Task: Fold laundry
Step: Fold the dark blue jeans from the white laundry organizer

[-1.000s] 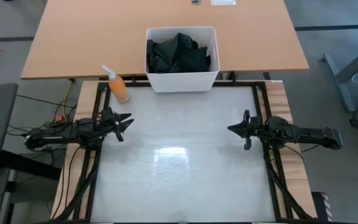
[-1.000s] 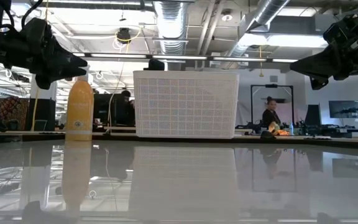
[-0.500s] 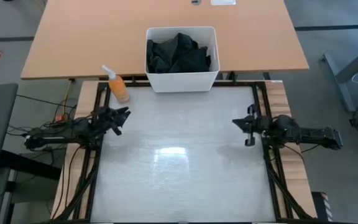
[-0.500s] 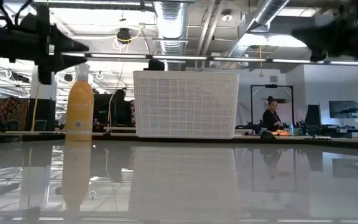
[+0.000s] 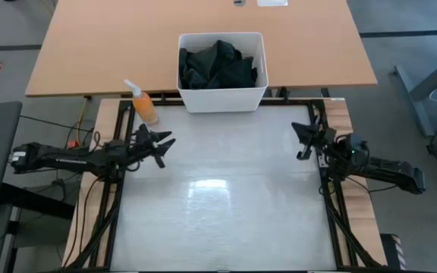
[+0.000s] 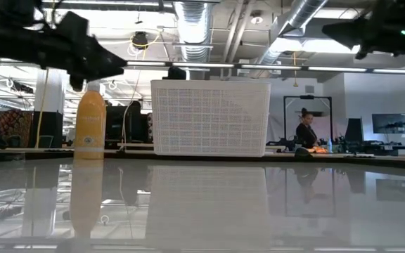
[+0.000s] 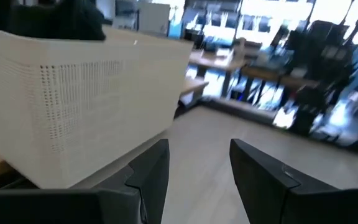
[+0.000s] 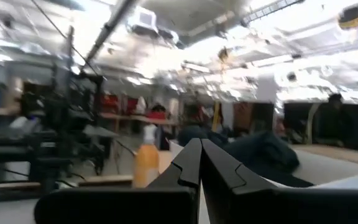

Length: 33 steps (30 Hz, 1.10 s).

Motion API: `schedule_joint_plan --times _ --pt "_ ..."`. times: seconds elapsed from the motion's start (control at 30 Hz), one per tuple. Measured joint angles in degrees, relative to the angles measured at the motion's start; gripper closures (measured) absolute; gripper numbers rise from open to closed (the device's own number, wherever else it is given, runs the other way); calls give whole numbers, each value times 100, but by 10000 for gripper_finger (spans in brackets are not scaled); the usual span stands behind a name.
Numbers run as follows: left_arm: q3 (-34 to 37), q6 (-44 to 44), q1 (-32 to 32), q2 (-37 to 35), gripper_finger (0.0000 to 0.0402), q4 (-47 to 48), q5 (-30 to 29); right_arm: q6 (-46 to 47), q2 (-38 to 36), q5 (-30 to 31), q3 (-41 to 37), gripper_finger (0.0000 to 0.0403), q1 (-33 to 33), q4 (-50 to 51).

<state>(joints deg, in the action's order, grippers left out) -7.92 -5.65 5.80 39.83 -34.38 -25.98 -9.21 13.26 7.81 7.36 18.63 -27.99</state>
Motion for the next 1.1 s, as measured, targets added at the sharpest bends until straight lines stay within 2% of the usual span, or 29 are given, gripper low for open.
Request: schedule_joint_plan --times 0.13,0.23,0.47,0.63,0.73,0.83,0.9,1.1 --pt "-329 178 128 830 242 9 -10 16 1077 -16 888 367 308 588" --pt "-468 112 214 1338 242 4 -132 6 2147 -37 1831 367 475 1159" --pt "-538 -199 245 2318 242 -422 -87 -911 4736 -121 4710 353 933 3032" --pt "-540 -159 245 2714 242 -975 191 -487 6625 -480 7003 313 1379 4207" --pt "-542 -188 245 2774 242 -981 522 -482 7676 -480 8400 277 1546 4955" --pt "-542 -306 239 2769 242 -859 859 -1311 8515 -413 9856 239 1617 5804" --pt "-542 -402 193 2769 242 -749 1000 -1788 9023 -63 10700 215 1650 6386" --pt "-542 -427 -74 2767 242 -608 1032 -2409 10472 125 12708 176 1957 7551"
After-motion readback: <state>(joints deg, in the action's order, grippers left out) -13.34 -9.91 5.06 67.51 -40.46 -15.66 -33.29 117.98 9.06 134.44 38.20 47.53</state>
